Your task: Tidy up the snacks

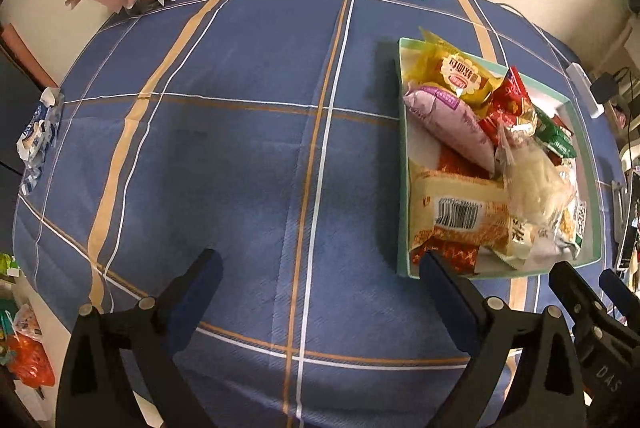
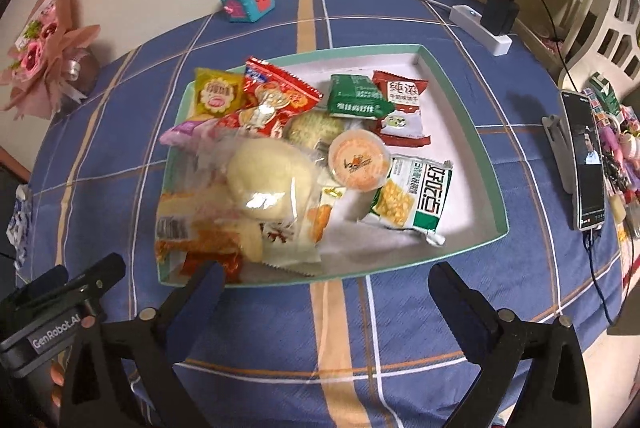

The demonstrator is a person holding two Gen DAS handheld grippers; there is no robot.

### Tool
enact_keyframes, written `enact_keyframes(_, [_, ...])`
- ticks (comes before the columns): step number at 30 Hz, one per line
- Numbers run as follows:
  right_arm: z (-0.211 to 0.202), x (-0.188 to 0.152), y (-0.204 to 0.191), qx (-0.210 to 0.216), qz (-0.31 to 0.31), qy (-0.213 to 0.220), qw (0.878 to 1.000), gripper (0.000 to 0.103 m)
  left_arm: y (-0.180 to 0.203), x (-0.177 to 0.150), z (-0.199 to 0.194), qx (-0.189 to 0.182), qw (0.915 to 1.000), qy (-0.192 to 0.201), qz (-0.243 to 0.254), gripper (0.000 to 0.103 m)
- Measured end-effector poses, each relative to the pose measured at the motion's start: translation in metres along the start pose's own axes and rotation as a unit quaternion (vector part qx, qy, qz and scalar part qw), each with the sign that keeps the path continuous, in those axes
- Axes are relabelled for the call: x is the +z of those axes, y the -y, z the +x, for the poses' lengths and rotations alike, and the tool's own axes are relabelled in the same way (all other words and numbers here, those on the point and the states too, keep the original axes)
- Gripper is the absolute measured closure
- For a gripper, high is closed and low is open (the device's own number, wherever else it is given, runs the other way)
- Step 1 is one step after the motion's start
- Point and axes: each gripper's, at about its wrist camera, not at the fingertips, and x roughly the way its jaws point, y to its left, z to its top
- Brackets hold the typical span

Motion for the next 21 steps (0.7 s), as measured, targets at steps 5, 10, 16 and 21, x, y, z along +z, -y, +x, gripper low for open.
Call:
enact_keyframes(5, [-0.0027,-0.0031,-0.0037,0.0,-0.005,0.004,1.0,0.0,-0.0019,-0.0036,-0.0003,-0.001,1.0,-0.002,0.0,0.004])
enact_keyframes(10, [-0.0016,-0.0024,-0.0025,-0.001,-0.002,0.002,1.0,0.0,-0.0035,-0.0045,-0.0001,-0.001,1.0,-0.002,-0.002,0.004])
enact_keyframes(16, [-0.0018,-0.001,-0.0038,-0.005,-0.005,0.002,1.0,0.0,-0.0071,-0.003,0.001,-0.002,1.0,-0.001,-0.005,0.004])
enact_keyframes(21, [-0.001,-0.0005,-0.0048,-0.008,-0.008,0.0,1.0,0.0,-0.009,-0.0021,0.0019,0.002,1.0,-0.002,-0.007,0.004])
